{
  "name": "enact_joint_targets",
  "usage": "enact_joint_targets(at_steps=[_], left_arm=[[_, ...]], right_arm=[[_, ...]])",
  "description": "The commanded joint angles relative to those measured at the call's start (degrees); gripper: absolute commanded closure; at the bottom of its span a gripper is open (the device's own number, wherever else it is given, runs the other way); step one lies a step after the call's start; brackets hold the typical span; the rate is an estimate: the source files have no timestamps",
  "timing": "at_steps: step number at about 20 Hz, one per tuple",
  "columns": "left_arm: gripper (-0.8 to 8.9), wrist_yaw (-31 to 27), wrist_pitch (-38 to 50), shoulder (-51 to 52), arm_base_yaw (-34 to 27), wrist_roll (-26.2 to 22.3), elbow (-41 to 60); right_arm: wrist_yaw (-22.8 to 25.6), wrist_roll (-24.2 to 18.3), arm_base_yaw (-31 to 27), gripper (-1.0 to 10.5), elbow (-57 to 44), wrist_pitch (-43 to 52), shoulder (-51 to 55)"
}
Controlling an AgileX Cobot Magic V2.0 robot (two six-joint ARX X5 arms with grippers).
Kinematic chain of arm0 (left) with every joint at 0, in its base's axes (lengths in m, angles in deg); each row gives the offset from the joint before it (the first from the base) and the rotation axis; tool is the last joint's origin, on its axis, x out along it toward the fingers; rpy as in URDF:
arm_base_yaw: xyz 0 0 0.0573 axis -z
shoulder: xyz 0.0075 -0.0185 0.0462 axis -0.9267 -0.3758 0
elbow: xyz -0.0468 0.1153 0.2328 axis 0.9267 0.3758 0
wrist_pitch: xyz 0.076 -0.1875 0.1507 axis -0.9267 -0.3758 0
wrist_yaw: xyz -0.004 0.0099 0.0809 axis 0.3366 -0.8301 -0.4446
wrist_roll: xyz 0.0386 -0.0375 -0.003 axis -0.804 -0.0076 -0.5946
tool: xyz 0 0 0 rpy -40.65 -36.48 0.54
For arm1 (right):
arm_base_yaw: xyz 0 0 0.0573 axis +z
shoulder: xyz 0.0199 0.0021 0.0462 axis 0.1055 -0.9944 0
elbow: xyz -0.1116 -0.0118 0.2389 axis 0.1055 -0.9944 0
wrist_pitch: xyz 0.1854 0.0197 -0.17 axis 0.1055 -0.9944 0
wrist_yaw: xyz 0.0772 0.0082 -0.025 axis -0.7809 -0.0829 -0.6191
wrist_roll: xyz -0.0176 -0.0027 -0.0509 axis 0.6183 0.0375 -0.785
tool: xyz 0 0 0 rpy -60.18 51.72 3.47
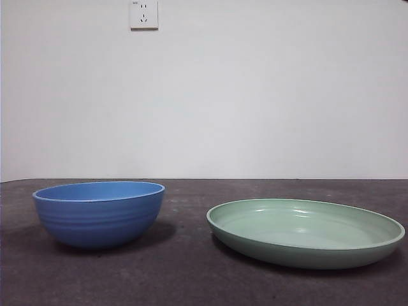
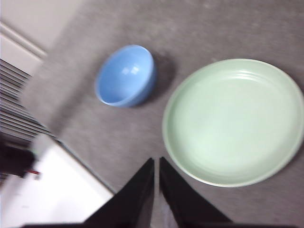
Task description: Pick up the blue bowl, put it on the green plate, put it on desk
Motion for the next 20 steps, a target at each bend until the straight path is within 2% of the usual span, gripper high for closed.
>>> enact_joint_targets(at_steps=[1,3,5,7,10,16,20], left_arm=[[7.06,0.4,-0.3,-0.5,0.2,-2.5,-1.1],[5.53,0.4,-0.7,-0.5,0.2,-2.7,-1.1],[3.96,0.4,-0.6,-0.5,0.2,-2.7,-1.1],[2.85,0.4,-0.5,-0.5,0.2,-2.7,-1.1],[2.44,0.4,-0.1,-0.5,0.2,-2.8,-1.1],[2.46,0.4,0.5,-1.0,0.2,-6.9,-1.1],[2.48,-0.1,0.6,-2.0,0.2,-7.4,-1.1]], right_arm=[[2.2,-4.2,0.3,9.3,0.8,0.2,-0.5],[2.2,-5.2,0.3,8.4,0.8,0.4,-0.5],[2.2,-5.5,0.3,6.9,0.8,0.5,-0.5],[2.2,-5.4,0.3,5.2,0.8,0.5,-0.5],[2.2,-5.4,0.3,3.8,0.8,0.4,-0.5],[2.1,-5.5,0.3,3.7,0.8,0.5,-0.5],[2.1,-5.4,0.3,3.7,0.8,1.3,-0.5]])
